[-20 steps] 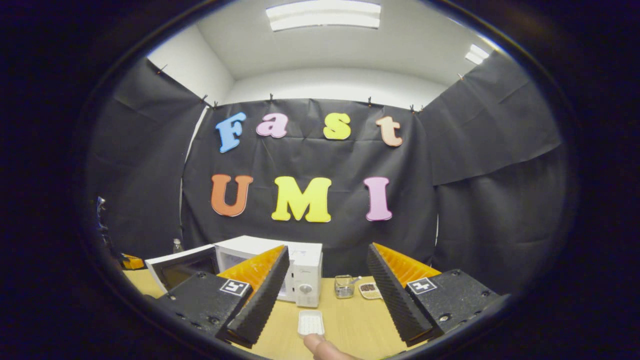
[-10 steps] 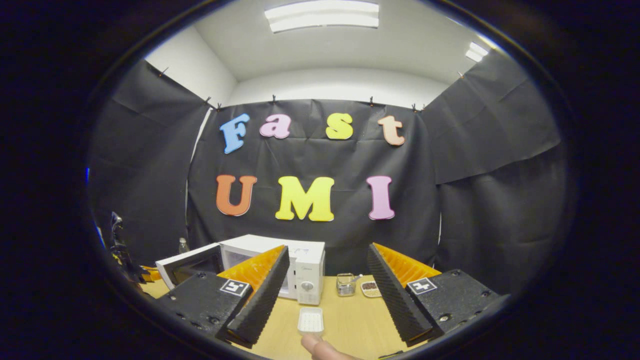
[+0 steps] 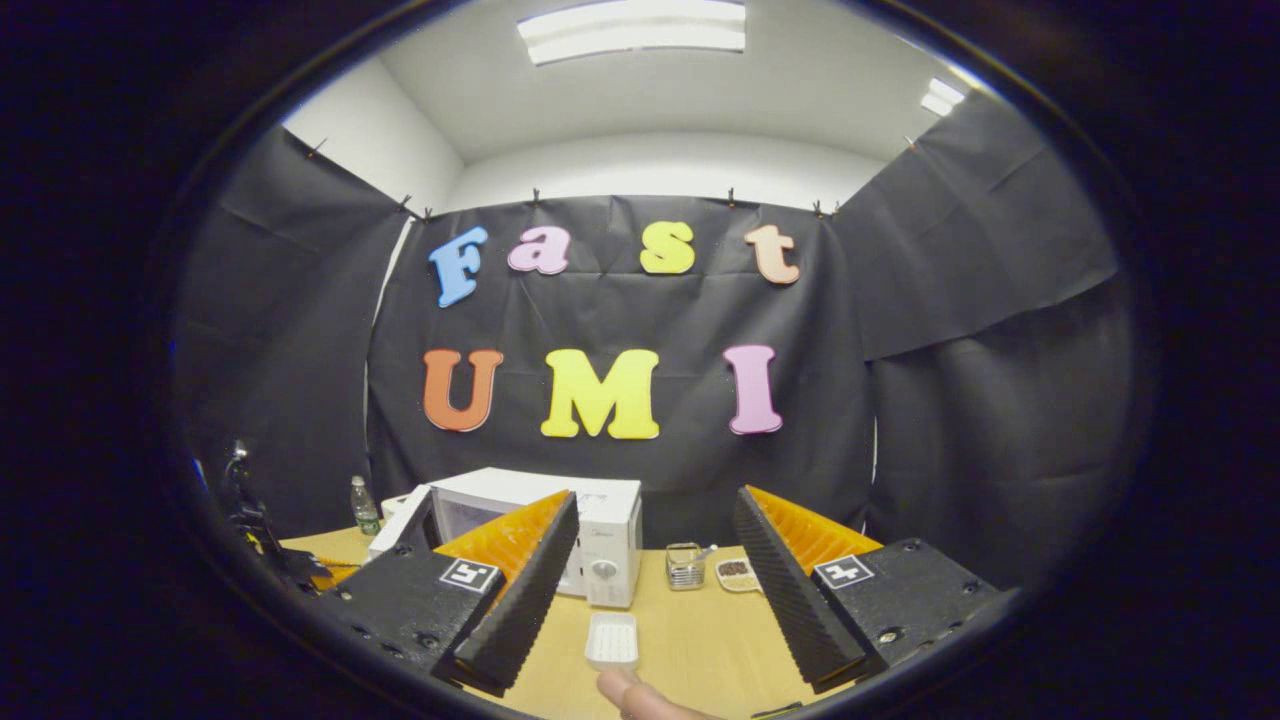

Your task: Open the microwave oven with the left hand, put the food in, and close the microwave oven.

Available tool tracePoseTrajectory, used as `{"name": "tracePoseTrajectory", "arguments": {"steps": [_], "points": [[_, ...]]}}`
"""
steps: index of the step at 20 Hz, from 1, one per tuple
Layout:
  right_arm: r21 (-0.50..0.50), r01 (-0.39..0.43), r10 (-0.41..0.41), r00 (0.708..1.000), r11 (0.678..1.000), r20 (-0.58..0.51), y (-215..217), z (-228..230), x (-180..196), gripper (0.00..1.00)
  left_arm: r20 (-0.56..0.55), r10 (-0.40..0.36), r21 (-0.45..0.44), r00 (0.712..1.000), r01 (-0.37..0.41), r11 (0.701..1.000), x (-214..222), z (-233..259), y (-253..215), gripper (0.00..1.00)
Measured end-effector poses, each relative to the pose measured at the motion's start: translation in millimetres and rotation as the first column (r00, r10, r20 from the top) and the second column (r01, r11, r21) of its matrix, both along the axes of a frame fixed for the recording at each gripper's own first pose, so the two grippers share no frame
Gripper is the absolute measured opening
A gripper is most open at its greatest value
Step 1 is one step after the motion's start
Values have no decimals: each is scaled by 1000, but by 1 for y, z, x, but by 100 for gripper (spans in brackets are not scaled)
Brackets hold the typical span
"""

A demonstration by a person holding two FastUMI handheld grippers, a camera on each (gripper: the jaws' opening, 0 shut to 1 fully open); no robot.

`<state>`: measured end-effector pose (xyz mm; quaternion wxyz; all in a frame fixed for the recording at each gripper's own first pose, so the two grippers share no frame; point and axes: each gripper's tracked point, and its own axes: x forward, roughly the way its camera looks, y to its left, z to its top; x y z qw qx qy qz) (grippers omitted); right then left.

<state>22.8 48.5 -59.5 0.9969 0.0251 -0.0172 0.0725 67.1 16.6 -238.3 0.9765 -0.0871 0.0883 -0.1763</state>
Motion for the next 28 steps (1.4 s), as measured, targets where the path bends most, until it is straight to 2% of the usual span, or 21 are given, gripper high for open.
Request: {"name": "tracePoseTrajectory", "arguments": {"steps": [4,5,6,16,17,18,28], "points": [[-7,9,-9,1000,1000,-7,-9,-7,5,99,5,-28,-58,1000,28,998,26,1,-30,0],[-6,12,-12,1000,1000,-7,-11,-8,6,99,-14,-43,-79,999,41,996,33,-4,-39,16],[-4,14,-14,1000,1000,-5,-13,-8,6,99,-20,-47,-85,999,45,995,39,-6,-45,0],[-15,26,-26,999,1000,-21,-29,-22,18,99,-37,-123,-50,992,121,991,71,-11,-95,0],[-17,27,-28,999,999,-25,-31,-25,20,99,-37,-123,-41,992,122,992,75,-12,-98,17],[-18,28,-29,999,999,-29,-33,-27,22,99,-35,-121,-33,992,120,992,80,-11,-102,0],[-19,34,-35,998,999,-53,-56,-42,39,99,-24,-113,-1,993,113,994,129,-7,-140,0]]}}
